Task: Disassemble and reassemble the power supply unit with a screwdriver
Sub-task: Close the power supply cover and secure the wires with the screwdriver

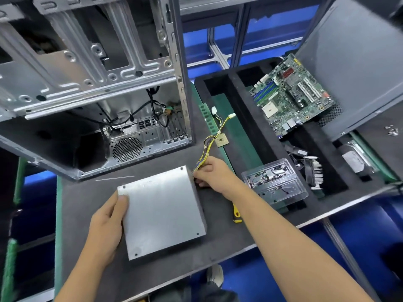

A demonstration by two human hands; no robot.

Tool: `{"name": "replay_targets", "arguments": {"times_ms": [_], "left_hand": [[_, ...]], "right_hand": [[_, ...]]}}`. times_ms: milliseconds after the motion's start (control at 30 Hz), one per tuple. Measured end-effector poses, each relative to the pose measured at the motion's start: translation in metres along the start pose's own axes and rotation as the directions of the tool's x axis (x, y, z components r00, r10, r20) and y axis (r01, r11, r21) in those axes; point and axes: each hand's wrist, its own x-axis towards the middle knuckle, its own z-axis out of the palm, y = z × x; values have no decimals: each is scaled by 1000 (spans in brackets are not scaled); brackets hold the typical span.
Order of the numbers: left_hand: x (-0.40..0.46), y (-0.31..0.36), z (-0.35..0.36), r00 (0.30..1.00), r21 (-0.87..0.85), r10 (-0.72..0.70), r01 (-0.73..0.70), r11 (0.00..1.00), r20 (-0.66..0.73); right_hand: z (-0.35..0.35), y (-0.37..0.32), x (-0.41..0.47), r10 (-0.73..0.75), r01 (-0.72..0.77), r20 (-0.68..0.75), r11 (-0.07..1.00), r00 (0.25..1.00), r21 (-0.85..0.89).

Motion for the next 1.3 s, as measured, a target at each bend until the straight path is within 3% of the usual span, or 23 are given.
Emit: {"name": "replay_targets", "arguments": {"times_ms": [67,133,333,500,633,967,1133,1233,1300], "left_hand": [[2,-1,-2,1000,-13,9,-9,1000,-8],[2,-1,-3,1000,-23,17,-17,1000,11],[1,-4,-10,1000,-46,12,-12,999,15],[1,-3,-13,997,-61,30,-26,998,69],[0,1,-15,991,-43,33,-28,999,129],[2,5,-17,978,6,70,-73,997,194],[-2,18,1,995,-40,22,-18,999,101],[4,37,17,999,91,40,-40,995,-2],[13,57,21,997,243,81,-81,967,9]], "right_hand": [[-5,-7,1,85,-91,67,991,994,94],[-10,-12,4,135,-146,122,986,983,82],[-6,-16,8,114,-141,149,974,982,179],[0,-27,16,206,-208,66,978,976,27],[-1,-40,20,303,-304,37,952,952,31],[10,-48,29,273,-279,-75,956,959,-86],[-1,-47,25,295,-295,-22,943,955,-154],[-9,-44,19,351,-346,1,925,937,-156],[-11,-42,14,370,-364,20,922,929,-132]]}}
